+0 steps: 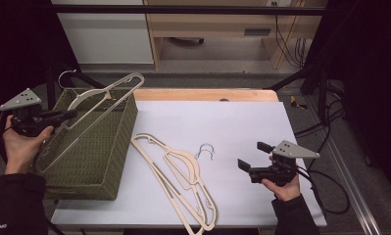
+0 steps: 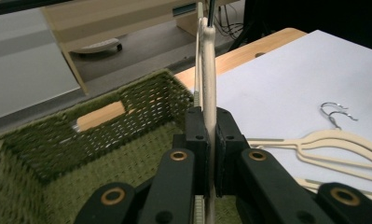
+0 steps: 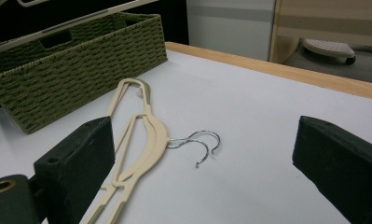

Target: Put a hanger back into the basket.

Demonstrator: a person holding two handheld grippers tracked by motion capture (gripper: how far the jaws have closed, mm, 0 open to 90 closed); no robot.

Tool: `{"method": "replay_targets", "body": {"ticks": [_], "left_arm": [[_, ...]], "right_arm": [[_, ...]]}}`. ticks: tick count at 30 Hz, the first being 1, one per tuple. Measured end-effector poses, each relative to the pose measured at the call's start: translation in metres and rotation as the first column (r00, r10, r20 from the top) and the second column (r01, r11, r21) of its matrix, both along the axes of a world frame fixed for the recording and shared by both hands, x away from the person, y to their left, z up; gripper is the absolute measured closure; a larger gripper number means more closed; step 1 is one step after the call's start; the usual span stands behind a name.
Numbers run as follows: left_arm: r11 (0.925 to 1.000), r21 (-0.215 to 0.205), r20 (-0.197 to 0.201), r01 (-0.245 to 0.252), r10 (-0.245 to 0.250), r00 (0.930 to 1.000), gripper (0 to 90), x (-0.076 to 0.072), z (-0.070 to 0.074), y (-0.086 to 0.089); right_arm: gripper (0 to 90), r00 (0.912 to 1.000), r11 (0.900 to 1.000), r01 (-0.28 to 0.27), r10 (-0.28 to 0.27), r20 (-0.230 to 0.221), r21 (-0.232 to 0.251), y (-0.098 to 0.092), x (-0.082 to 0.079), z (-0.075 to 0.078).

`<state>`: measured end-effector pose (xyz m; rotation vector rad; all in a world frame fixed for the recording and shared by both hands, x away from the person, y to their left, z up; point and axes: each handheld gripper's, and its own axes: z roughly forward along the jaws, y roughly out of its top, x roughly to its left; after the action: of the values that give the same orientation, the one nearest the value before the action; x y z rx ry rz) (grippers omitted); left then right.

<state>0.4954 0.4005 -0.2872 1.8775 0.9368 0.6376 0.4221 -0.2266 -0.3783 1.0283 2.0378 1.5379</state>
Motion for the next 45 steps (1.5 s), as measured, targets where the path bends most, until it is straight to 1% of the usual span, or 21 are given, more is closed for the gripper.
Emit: {"method": "replay_targets", "body": {"ticks": [2,7,12,17,20,21,23,26,28,30,31,34,35,36,38,39,40,41,42,43,45], "left_arm": [[0.9999,-0.006,-0.001,-0.010,0.010,1.0000,86.3,0.000,-0.003,0.005],[0.9996,-0.001,-0.014,-0.029,0.029,0.9995,86.3,-0.001,-0.009,0.016],[0.9981,0.025,-0.047,-0.056,0.057,0.9972,86.3,0.002,-0.018,0.025],[0.9974,0.012,-0.077,-0.071,0.071,0.9944,86.3,0.003,-0.030,0.030],[0.9962,0.012,-0.112,-0.087,0.087,0.9899,86.3,0.003,-0.040,0.032],[0.9962,0.012,-0.112,-0.087,0.087,0.9899,86.3,0.003,-0.040,0.032],[0.9953,0.015,-0.127,-0.096,0.097,0.9871,86.2,0.003,-0.046,0.032],[0.9952,0.009,-0.166,-0.098,0.098,0.9812,86.2,0.006,-0.061,0.032],[0.9949,0.012,-0.183,-0.100,0.101,0.9779,86.1,0.008,-0.069,0.030],[0.9945,0.019,-0.189,-0.103,0.105,0.9765,86.0,0.009,-0.072,0.028],[0.9934,0.030,-0.207,-0.110,0.114,0.9716,85.9,0.011,-0.077,0.025],[0.9908,0.058,-0.215,-0.122,0.132,0.9677,85.6,0.014,-0.081,0.020],[0.9908,0.058,-0.215,-0.122,0.132,0.9677,85.3,0.014,-0.081,0.020],[0.9896,0.058,-0.213,-0.132,0.141,0.9668,85.0,0.014,-0.082,0.020],[0.9844,0.058,-0.214,-0.166,0.175,0.9611,84.5,0.015,-0.085,0.022],[0.9823,0.059,-0.213,-0.178,0.186,0.9591,84.3,0.015,-0.085,0.023],[0.9823,0.059,-0.213,-0.178,0.186,0.9591,84.0,0.015,-0.085,0.023],[0.9800,0.057,-0.216,-0.190,0.198,0.9559,84.0,0.015,-0.085,0.024],[0.9747,0.073,-0.217,-0.211,0.222,0.9504,83.7,0.015,-0.085,0.025],[0.9718,0.080,-0.216,-0.222,0.234,0.9479,83.4,0.016,-0.085,0.026],[0.9554,0.107,-0.223,-0.275,0.293,0.9297,81.7,0.017,-0.086,0.029]], "right_arm": [[6.3,1.0000,1.000,0.001,-0.001,-0.003,-0.004,0.001,0.000,-0.001],[6.4,1.0000,1.000,0.003,-0.003,-0.001,-0.005,0.001,0.000,-0.001],[6.3,1.0000,1.000,0.001,-0.001,0.001,-0.003,0.001,0.000,-0.001],[6.3,1.0000,1.000,0.005,-0.005,-0.001,-0.006,0.001,0.001,-0.001],[6.3,1.0000,1.000,0.000,0.000,-0.004,-0.013,0.002,0.001,-0.003],[6.3,1.0000,1.000,0.000,0.000,-0.004,-0.013,0.002,0.001,-0.003],[6.2,0.9999,1.000,0.000,-0.001,-0.011,-0.019,0.004,0.002,-0.004],[6.2,1.0000,1.000,0.000,0.000,-0.009,-0.021,0.004,0.002,-0.004],[6.2,1.0000,1.000,-0.004,0.004,-0.009,-0.022,0.004,0.002,-0.004],[6.2,1.0000,1.000,-0.002,0.002,-0.010,-0.020,0.004,0.002,-0.004],[6.3,0.9999,1.000,-0.001,0.001,-0.010,-0.019,0.004,0.002,-0.004],[6.5,0.9999,1.000,-0.001,0.001,-0.012,-0.019,0.004,0.001,-0.004],[6.5,0.9999,1.000,-0.001,0.001,-0.012,-0.019,0.004,0.001,-0.004],[6.5,0.9999,1.000,-0.001,0.000,-0.013,-0.021,0.004,0.001,-0.004],[6.5,0.9999,1.000,-0.001,0.001,-0.013,-0.018,0.004,0.001,-0.004],[6.5,0.9999,1.000,-0.001,0.001,-0.012,-0.018,0.004,0.001,-0.004],[6.5,0.9999,1.000,-0.001,0.001,-0.012,-0.018,0.004,0.001,-0.004],[6.5,0.9999,1.000,-0.001,0.001,-0.013,-0.018,0.004,0.001,-0.004],[6.6,0.9999,1.000,0.000,0.000,-0.012,-0.017,0.004,0.001,-0.004],[6.5,0.9999,1.000,-0.001,0.001,-0.011,-0.018,0.005,0.001,-0.004],[6.6,0.9998,1.000,-0.011,0.011,-0.014,-0.025,0.005,0.001,-0.005]]}}
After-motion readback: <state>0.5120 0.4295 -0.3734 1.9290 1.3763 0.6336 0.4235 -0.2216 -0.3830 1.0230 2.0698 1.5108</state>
